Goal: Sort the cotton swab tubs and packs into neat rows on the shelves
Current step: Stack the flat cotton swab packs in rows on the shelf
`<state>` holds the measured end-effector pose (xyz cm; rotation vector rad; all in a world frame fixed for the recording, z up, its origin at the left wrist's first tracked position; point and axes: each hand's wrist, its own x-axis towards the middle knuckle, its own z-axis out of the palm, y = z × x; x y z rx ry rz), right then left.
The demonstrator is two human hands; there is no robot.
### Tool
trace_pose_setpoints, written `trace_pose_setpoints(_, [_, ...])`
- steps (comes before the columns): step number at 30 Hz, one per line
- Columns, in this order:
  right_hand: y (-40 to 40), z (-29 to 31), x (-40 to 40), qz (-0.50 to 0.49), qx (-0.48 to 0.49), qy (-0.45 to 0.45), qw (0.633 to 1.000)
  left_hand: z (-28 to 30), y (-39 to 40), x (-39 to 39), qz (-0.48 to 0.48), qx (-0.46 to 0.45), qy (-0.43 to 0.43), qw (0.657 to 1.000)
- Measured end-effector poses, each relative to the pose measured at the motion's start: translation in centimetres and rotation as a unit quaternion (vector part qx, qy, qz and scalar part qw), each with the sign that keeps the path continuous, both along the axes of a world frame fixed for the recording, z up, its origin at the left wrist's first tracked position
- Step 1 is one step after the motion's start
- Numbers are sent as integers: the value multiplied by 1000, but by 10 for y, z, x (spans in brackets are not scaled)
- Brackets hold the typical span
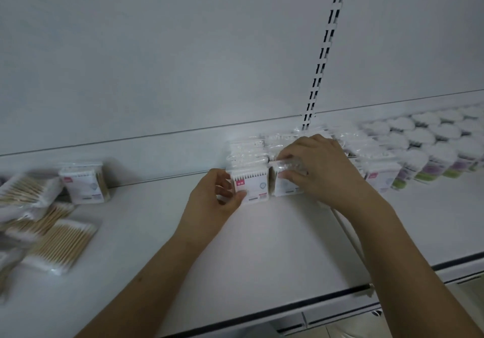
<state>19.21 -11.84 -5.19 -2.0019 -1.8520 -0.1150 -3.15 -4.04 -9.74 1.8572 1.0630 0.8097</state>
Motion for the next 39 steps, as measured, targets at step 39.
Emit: trace_pose_setpoints(39, [89,-50,-372,114,-106,80,985,-15,32,-369,178,210,113,955])
